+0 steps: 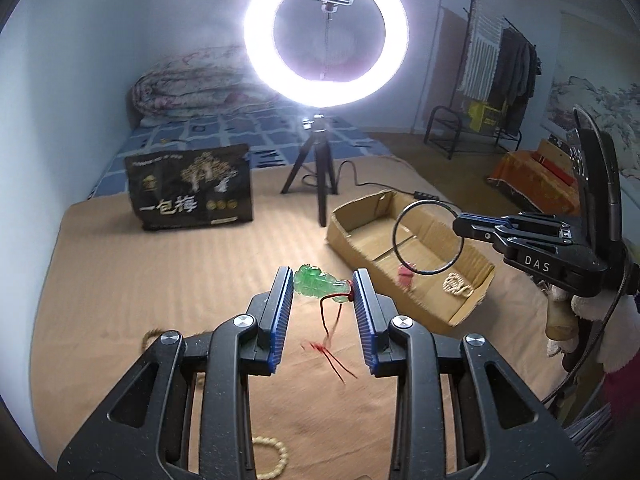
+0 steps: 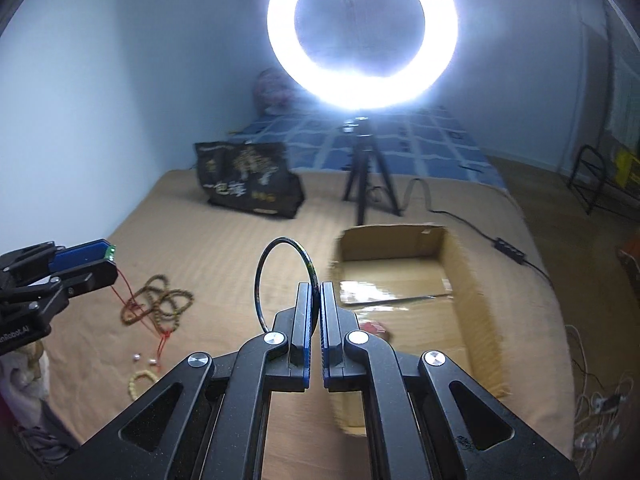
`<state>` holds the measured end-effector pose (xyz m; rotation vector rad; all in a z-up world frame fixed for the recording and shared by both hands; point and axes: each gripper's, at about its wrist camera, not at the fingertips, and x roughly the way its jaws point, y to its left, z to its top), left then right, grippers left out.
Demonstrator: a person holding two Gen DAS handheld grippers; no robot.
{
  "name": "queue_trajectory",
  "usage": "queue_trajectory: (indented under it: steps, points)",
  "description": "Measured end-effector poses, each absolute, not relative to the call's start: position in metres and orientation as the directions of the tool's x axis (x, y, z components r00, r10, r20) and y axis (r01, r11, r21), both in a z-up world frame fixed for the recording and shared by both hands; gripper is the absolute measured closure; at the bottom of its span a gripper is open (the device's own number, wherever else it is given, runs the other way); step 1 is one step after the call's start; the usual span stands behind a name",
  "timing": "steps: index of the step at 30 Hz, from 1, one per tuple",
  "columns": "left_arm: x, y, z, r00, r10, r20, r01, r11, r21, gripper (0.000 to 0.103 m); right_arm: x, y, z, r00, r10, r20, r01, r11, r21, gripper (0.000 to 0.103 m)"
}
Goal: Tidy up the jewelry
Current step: 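Carry the jade bracelet into the box and open the left tool while the right tool releases the bangle there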
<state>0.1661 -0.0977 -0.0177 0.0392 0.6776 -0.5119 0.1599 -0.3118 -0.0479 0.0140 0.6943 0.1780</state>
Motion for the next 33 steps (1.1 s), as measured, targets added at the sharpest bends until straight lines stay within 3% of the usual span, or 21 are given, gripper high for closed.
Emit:
queue_trajectory:
  steps: [15,23,33]
  points:
    - [0.188,-0.177,-0.01,0.637,-0.51,-0.578,0.535,0.832,-0.146,0.073,0.142,-0.396,-0.065,0.741,0.021,-0.671,0.001,0.999,0.032,0.101]
    - [0.215,-0.224,-0.005,0.631,-0.549,-0.549,0.57,0.807,-0.153,0.073,0.146,-0.408,-0.082,0.715,0.004,-0.699,0.012,1.0,0.018,0.101]
    - [0.263,-0.254,-0.033,0.628,-0.512,-0.586,0.531,0.833,-0.159,0.073,0.154,-0.408,-0.103,0.677,0.02,-0.736,-0.012,1.0,0.017,0.101]
